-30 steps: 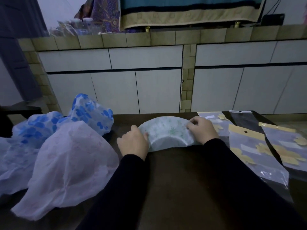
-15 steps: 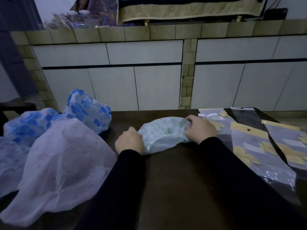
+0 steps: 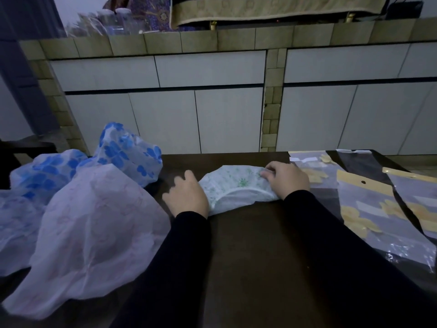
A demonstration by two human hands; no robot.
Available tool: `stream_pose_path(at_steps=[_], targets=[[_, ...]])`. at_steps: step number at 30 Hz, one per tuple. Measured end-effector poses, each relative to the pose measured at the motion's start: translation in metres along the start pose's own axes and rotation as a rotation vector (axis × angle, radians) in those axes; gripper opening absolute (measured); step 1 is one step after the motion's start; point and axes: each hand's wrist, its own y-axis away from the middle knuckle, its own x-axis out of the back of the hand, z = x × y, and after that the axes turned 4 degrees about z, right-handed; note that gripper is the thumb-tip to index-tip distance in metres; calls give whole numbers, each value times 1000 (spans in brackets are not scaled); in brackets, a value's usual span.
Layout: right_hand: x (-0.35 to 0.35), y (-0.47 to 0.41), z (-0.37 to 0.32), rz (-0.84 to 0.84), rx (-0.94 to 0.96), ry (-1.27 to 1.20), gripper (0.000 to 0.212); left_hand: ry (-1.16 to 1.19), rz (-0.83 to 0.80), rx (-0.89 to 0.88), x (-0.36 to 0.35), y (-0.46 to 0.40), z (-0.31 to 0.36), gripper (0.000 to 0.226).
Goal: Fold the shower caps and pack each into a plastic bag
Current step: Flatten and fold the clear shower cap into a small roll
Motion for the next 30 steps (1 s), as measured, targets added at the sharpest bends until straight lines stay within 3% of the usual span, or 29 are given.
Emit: stream_pose_path(at_steps=[3,5,7,10,12,15,18,20,23,26,30], targets=[[-1,-3,-3,14,19,23,25,3,250,-196,2,3,7,36],[-2,-6,-3,-7,26,20,24,70,290,-412,0,8,17,35],[-2,-8,-3,-16,42,15,23,61,166,-511,-9,8,22,38],[-4,-12,-2,-20,65,6,25,17,-176,-441,-24,1,12,48],[-5,-14,-4,-19,55,-18,26,11,-300,-396,-27,-3,5,53],[-14,-17,-10,2,97,22,26,-29,-350,-360,-26,-1,4,59],[-13,-16,-21,128,171,139,30,-42,-350,-326,-26,0,6,61],[-8,-8,-35,151,325,134,34,-42,-342,-319,-26,-1,5,61],[-12,8,-54,-188,634,201,42,-18,-336,-306,-26,-1,5,60],[-21,2,-44,-489,556,180,49,-27,-350,-269,-24,-2,5,62],[-24,-7,-27,-549,502,164,53,-99,-387,-225,-22,-2,4,68]])
